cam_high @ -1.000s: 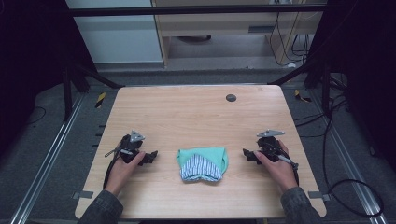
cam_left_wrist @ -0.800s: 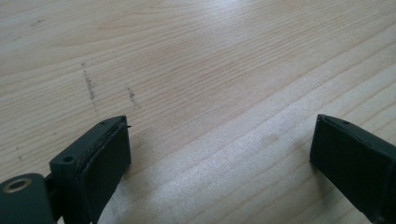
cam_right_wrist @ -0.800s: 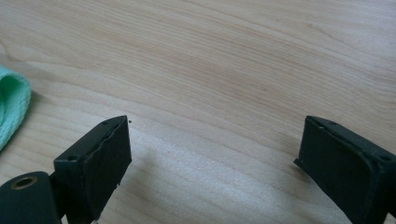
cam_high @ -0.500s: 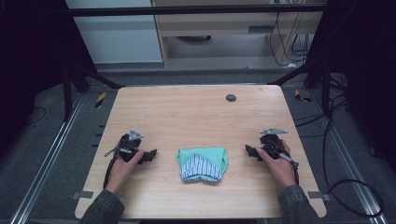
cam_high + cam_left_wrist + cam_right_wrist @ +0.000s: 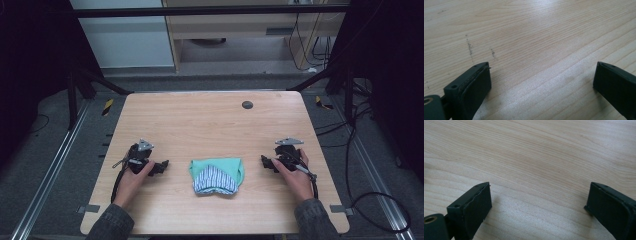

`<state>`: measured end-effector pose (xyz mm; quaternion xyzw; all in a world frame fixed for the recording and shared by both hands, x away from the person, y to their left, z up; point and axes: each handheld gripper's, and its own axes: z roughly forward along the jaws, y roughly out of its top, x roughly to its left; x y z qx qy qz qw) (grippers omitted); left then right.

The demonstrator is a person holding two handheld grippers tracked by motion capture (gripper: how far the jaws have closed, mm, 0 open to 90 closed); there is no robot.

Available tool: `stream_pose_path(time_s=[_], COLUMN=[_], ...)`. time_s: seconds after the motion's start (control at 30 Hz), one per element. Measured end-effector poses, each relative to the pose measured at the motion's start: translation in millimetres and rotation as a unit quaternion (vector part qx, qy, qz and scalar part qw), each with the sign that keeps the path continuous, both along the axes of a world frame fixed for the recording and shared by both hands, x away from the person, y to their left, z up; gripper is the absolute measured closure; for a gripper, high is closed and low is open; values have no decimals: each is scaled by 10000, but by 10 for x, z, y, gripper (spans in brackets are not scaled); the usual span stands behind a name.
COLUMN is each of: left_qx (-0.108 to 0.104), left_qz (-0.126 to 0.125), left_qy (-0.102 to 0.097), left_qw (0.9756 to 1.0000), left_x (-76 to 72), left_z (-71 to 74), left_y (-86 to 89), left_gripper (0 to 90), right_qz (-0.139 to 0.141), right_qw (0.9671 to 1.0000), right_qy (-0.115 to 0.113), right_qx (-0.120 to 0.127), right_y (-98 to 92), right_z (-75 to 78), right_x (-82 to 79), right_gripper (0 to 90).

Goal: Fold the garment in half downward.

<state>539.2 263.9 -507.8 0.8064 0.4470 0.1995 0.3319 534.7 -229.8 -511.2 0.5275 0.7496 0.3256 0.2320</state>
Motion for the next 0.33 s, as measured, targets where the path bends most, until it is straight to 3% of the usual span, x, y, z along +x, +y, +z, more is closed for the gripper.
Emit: stream_pose_path(time_s=[0.33], left_qx=[-23], left_qz=[33], left_qy=[24], left_qw=[10000], left_x=[3], left_z=[-3], left_y=[-2], left_gripper=[0], right_qz=[-232], right_qw=[9997], right_qy=[36], right_qx=[-6], right_y=[45], right_z=[-7], right_x=[-19], right_gripper=[20])
